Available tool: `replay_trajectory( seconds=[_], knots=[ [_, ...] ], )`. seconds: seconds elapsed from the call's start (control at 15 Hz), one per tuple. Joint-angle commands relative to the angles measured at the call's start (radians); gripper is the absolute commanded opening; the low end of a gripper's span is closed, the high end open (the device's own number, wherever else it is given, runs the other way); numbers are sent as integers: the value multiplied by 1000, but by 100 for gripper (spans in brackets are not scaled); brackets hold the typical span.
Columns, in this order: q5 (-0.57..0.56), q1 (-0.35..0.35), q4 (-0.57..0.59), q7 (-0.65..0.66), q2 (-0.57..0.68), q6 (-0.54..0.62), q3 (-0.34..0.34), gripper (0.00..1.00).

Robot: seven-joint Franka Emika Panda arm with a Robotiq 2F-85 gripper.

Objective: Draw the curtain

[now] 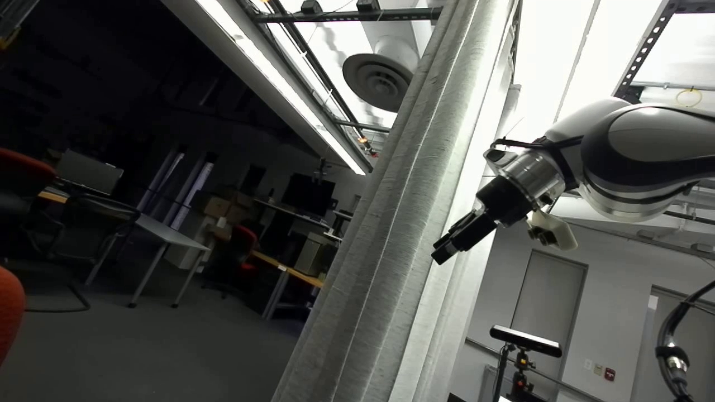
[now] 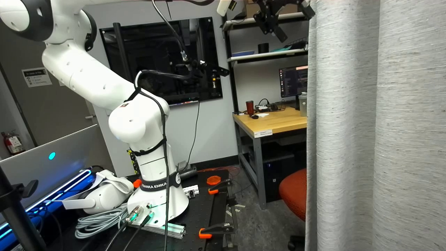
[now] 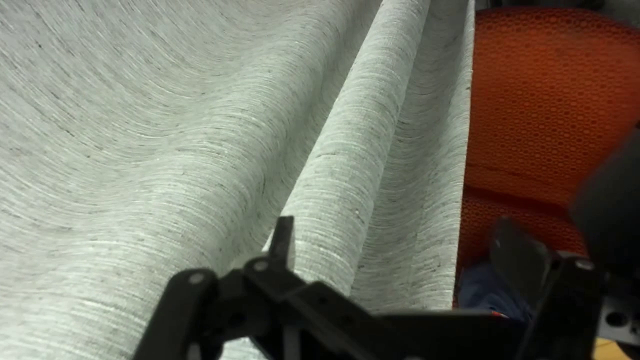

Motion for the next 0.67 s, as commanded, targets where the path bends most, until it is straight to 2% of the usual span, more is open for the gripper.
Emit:
replay_trajectory(
  seconds=[0.0, 0.4, 0.6],
  knots=[
    [-23, 15, 0, 25, 1, 42, -5, 100],
    [-12, -13, -7, 168, 19, 247, 25, 100],
    [-28, -49, -19, 264, 34, 374, 53, 100]
  ],
)
